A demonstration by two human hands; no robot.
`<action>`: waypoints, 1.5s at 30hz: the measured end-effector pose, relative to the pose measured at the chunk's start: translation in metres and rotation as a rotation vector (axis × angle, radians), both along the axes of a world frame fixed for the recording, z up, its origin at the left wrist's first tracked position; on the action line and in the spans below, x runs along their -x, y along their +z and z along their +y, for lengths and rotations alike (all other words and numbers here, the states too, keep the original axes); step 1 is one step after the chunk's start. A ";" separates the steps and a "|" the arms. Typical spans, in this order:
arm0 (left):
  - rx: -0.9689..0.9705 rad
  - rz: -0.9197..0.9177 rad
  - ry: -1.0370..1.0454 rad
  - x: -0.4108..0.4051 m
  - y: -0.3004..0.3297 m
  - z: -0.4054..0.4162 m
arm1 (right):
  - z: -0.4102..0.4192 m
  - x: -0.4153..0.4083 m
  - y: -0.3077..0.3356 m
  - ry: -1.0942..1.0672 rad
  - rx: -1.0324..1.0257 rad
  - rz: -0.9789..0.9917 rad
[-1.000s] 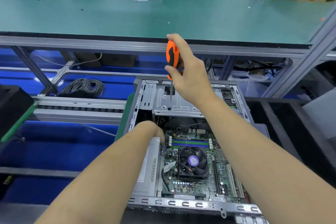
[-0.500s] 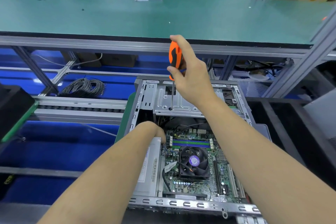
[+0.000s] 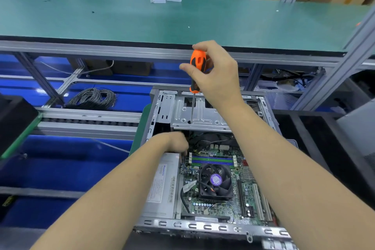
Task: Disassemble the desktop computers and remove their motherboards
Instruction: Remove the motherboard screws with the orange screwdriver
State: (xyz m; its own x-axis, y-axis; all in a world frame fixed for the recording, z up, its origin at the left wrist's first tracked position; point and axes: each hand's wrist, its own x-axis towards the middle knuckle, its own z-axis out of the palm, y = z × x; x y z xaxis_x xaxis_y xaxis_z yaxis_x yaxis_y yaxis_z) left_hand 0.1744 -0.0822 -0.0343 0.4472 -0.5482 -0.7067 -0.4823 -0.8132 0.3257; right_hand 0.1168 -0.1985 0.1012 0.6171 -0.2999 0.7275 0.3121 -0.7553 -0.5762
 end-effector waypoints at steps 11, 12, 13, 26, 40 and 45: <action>0.191 -0.618 0.018 0.078 0.035 0.055 | -0.005 0.013 0.033 0.171 -0.056 0.284; 0.216 -0.722 0.013 0.088 0.029 0.058 | -0.003 0.012 0.035 0.105 0.000 0.285; 0.245 -0.800 0.024 0.095 0.023 0.060 | 0.000 0.010 0.037 0.026 0.083 0.318; 0.384 -0.804 0.178 0.099 0.012 0.062 | 0.014 0.001 0.104 0.058 0.691 1.084; 0.401 -0.821 0.197 0.100 0.013 0.061 | 0.025 -0.002 0.105 0.007 0.792 1.053; 0.392 -0.826 0.190 0.098 0.013 0.060 | 0.017 0.005 0.111 -0.073 0.784 1.134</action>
State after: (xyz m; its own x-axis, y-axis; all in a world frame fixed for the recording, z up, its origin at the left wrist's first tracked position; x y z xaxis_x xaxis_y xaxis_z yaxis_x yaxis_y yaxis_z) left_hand 0.0760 -0.0218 -0.0213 0.8322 -0.5461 0.0957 -0.5533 -0.8068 0.2071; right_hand 0.1119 -0.1812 0.2124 0.9805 -0.1059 -0.1656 -0.0914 -0.9915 0.0928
